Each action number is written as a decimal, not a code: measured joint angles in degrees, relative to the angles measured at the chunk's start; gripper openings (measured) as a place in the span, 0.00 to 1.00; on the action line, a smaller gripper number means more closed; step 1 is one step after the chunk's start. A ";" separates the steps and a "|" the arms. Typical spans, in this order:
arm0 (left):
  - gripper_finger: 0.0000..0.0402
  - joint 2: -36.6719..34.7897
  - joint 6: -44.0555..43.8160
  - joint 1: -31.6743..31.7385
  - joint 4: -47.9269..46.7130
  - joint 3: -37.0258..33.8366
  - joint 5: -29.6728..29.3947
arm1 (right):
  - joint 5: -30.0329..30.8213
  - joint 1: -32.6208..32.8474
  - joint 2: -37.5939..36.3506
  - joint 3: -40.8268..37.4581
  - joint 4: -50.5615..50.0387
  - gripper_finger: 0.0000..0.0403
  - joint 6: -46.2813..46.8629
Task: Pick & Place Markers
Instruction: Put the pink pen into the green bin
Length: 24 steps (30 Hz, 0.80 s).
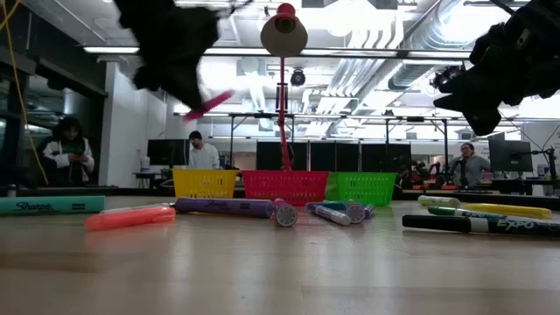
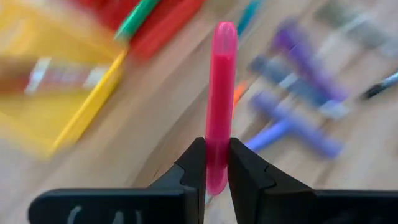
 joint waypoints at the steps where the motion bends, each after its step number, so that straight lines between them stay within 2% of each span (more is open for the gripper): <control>1: 0.10 0.00 2.35 0.00 3.49 0.21 -0.18 | 0.00 0.00 0.00 0.00 0.00 0.31 0.00; 7: 0.10 -0.02 14.21 0.00 23.42 0.52 -0.10 | 0.54 0.00 -0.01 0.00 1.97 0.31 1.83; 10: 0.10 0.54 18.35 0.02 28.65 0.52 -0.97 | 4.27 -0.02 0.00 0.00 3.45 0.31 3.07; 13: 0.10 1.43 21.58 0.02 30.20 0.48 -2.58 | 6.96 -0.02 0.00 0.00 5.29 0.31 3.06; 18: 0.10 3.31 23.12 0.04 34.67 0.52 -2.58 | 7.36 -0.02 0.32 -0.01 9.73 0.31 -0.72; 24: 0.10 4.79 23.11 0.04 40.19 0.49 -1.52 | 3.77 -0.02 3.00 0.00 17.56 0.31 -5.49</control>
